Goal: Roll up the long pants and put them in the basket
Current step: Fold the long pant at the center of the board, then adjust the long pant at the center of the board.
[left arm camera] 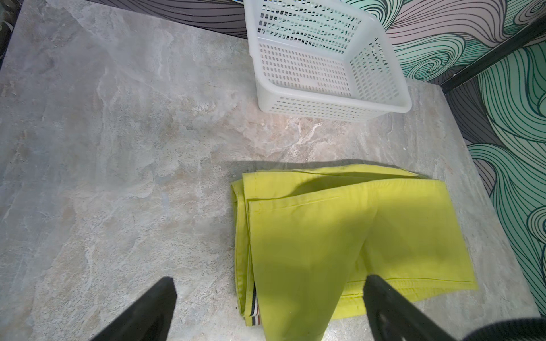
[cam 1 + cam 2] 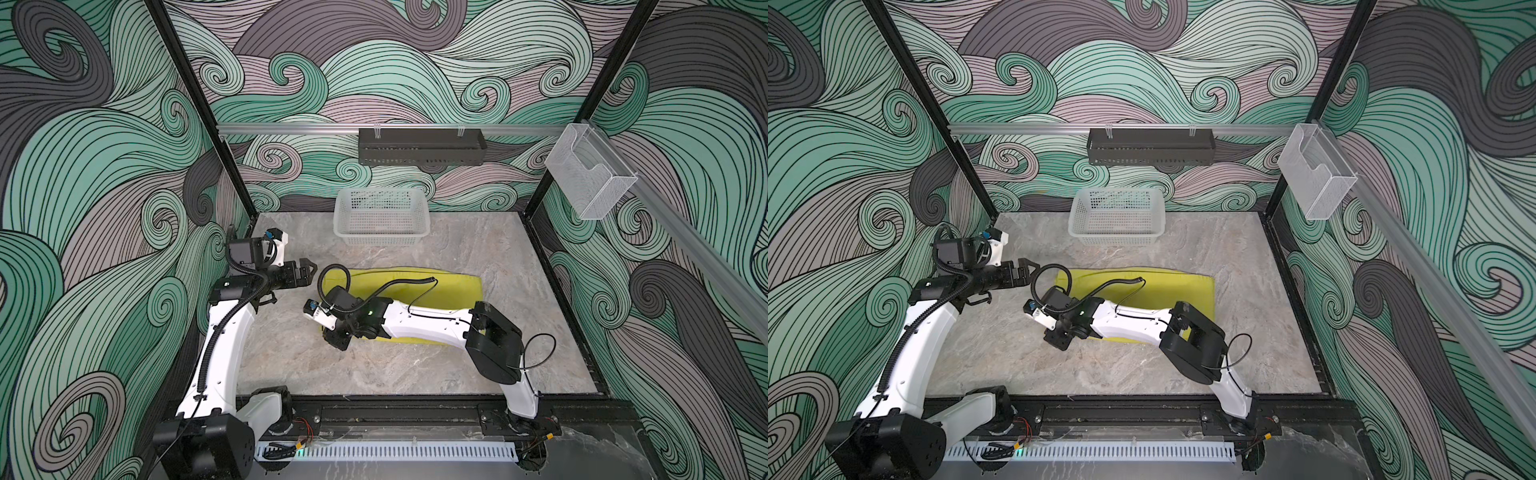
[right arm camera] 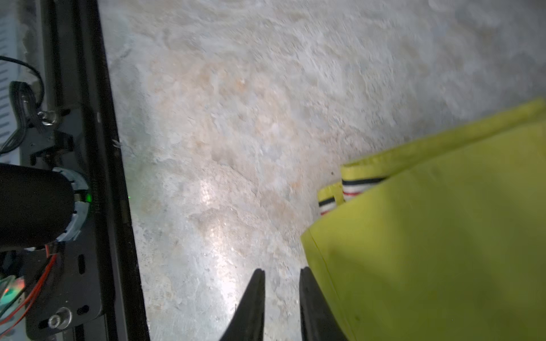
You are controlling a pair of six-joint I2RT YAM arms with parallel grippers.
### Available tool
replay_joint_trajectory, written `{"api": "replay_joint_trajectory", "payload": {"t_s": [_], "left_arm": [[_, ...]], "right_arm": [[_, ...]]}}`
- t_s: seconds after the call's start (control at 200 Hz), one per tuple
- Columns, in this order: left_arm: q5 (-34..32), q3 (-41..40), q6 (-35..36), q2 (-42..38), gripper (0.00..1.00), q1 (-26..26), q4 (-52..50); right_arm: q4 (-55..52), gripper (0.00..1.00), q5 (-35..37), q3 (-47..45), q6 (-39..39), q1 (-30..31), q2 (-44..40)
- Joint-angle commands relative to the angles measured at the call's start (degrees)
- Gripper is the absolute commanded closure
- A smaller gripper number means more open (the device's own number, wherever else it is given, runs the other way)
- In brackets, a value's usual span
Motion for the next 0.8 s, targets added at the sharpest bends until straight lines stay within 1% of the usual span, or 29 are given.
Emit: {"api": "replay_joint_trajectory", "payload": {"t_s": [0.0,0.04,0.06,0.09,0.175,0.245,0.275,0.32,0.36,0.395,0.495,0.585,0.655,0.731,0.796], "left_arm": [[0.2,0.4,-0.1,-1.1,0.01,0.5,0.4],[-0.1,-0.3,0.1,-1.2,0.01,0.3,0.7],[-0.2,-0.8,0.1,-1.2,0.02,0.4,1.0],[-0.4,-1.8,0.0,-1.2,0.01,0.4,1.7],[0.2,-5.4,-1.1,-1.4,0.01,0.4,4.7],[1.7,-7.7,-2.6,-1.0,0.01,0.4,7.1],[2.9,-8.6,-2.9,-0.6,0.01,0.4,8.1],[4.2,-9.4,-3.0,0.6,0.01,0.3,8.9],[5.9,-9.6,-2.3,2.2,0.02,0.4,8.7],[7.4,-9.6,-1.2,3.9,0.02,0.3,8.3],[12.8,-8.9,-0.8,9.6,0.01,0.4,8.3],[18.0,-4.6,-0.3,15.8,0.01,0.5,3.9],[22.3,-2.5,0.1,20.4,0.01,0.4,2.5],[22.8,-2.5,0.5,21.9,0.02,0.3,2.1],[21.8,-4.9,0.5,20.7,0.01,0.3,4.4]], "right_arm": [[1.2,0.61,-2.5,1.3,2.4,-0.9,-0.4],[2.5,0.58,-1.4,-0.1,3.3,-1.9,-2.1],[3.5,0.54,-0.5,-1.4,4.2,-2.8,-3.6],[4.3,0.50,0.6,-3.2,5.1,-4.4,-5.5],[3.5,0.47,0.8,-7.0,6.5,-9.3,-10.7],[-0.6,0.43,1.4,-9.8,4.4,-12.9,-15.1],[-2.1,0.42,2.5,-10.9,3.3,-13.6,-16.4],[-4.7,0.41,6.9,-13.9,2.0,-14.8,-19.1],[-5.7,0.41,9.9,-16.3,1.8,-15.7,-20.9],[-6.2,0.41,11.0,-18.3,2.3,-16.5,-22.0],[-7.0,0.41,11.1,-24.5,5.9,-19.2,-24.7],[-8.5,0.41,11.3,-29.0,9.2,-20.7,-25.7],[-9.8,0.41,10.1,-32.0,11.2,-21.4,-26.5],[-11.4,0.41,8.0,-34.9,13.5,-22.1,-27.1],[-12.6,0.41,8.1,-37.2,15.5,-23.1,-27.1]]}}
